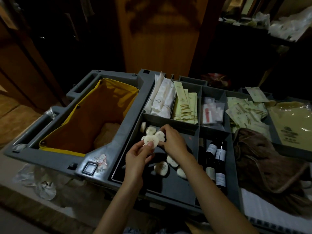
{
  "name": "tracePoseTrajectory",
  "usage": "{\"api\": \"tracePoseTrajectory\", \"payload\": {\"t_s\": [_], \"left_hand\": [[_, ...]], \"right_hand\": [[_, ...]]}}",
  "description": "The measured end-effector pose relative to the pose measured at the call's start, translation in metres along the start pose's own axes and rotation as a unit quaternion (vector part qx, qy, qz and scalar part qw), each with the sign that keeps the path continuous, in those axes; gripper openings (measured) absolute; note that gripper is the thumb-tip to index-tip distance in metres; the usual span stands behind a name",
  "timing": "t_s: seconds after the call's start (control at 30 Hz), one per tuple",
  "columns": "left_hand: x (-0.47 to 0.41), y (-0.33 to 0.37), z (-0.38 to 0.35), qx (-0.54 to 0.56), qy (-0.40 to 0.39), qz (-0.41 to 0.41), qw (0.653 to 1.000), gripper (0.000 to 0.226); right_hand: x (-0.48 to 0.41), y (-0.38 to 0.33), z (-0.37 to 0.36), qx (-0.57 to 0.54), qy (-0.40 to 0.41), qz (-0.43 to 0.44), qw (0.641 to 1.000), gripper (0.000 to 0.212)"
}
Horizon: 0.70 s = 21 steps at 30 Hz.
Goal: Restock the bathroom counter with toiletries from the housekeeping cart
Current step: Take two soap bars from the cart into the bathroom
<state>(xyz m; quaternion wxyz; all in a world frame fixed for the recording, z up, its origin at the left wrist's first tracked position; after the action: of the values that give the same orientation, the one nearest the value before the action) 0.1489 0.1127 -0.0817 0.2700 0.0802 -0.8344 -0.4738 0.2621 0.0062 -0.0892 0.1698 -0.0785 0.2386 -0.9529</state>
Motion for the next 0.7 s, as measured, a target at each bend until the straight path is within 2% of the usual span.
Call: {"api": "tracePoseTrajectory", "payload": {"t_s": [0.1,0.3,0.53,0.7], "left_hand": [[0.001,0.0,-0.001,0.006,-0.012,0.004,1.0,0.024],[0.0,-0.001,0.001,0.0,-0.002,0.016,1.0,0.025],[0.0,-0.001,0.001,-0.002,0.0,0.016,1.0,0.026],[-0.002,-0.003,0.001,0.004,0.004,0.024,1.0,0.022]], "right_hand": [[0.005,0.001,0.001,-0.029,-0.002,-0.002,1.0,0.042],[0.002,0.012,0.001,-0.227,-0.014,-0.063,0.972,0.031],[-0.001,0.012,0.004,-0.464,-0.056,-0.117,0.876,0.014],[0.002,0.012,0.012,-0.547,-0.066,-0.138,0.823,0.021]]}}
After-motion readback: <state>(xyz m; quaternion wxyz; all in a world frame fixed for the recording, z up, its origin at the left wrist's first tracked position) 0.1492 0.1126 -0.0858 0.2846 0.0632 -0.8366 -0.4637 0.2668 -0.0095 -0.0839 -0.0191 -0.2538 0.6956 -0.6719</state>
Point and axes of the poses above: each hand's wrist, its own x-axis away from the middle knuckle, its own z-axis out of the back of the hand, y = z × x, the point moved 6 cm from there along -x, towards the middle knuckle, and after that the axes turned 5 degrees about x, right-handed, at the moved point
